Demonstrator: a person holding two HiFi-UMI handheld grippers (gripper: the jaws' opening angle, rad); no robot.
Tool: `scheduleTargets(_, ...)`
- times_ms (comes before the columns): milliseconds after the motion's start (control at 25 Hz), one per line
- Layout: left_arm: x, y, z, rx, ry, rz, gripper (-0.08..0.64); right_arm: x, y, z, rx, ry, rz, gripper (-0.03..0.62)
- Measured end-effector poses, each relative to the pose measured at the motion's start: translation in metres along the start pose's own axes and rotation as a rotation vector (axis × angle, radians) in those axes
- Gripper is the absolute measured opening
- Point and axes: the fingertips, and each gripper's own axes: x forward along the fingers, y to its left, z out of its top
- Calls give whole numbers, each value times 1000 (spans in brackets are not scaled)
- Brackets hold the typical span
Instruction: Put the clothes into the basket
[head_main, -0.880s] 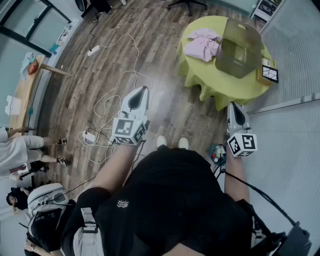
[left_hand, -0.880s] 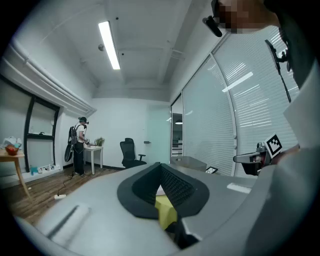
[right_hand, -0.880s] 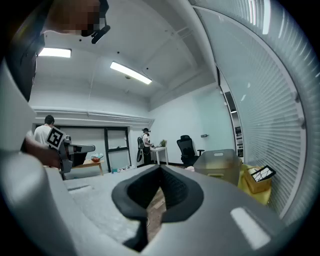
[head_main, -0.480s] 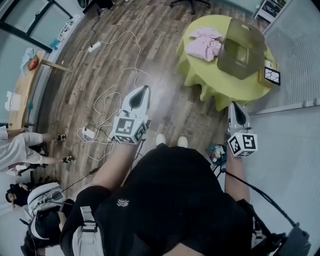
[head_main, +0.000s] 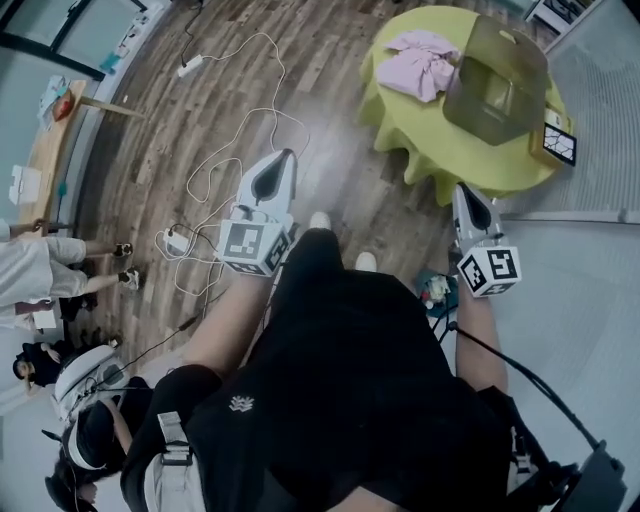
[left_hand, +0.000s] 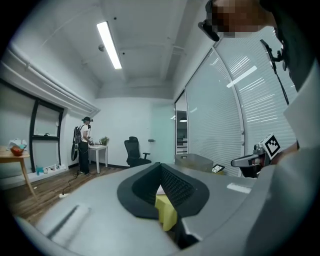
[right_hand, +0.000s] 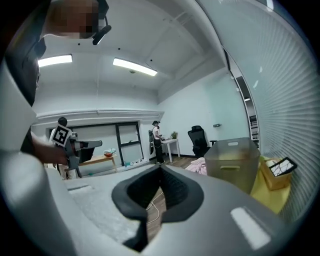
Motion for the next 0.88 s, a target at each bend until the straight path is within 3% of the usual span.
scheduleTargets(240,43,37,-23,-63,32,-3,5,40,-15,6,-18,14,-17,2)
scheduleTargets(560,174,99,-3,-53,6,-153,5,131,-50,29,20,7,-161,2)
scheduleTargets(880,288,168,22,74,-5,-307,5,248,-64,73,21,7,-262,2)
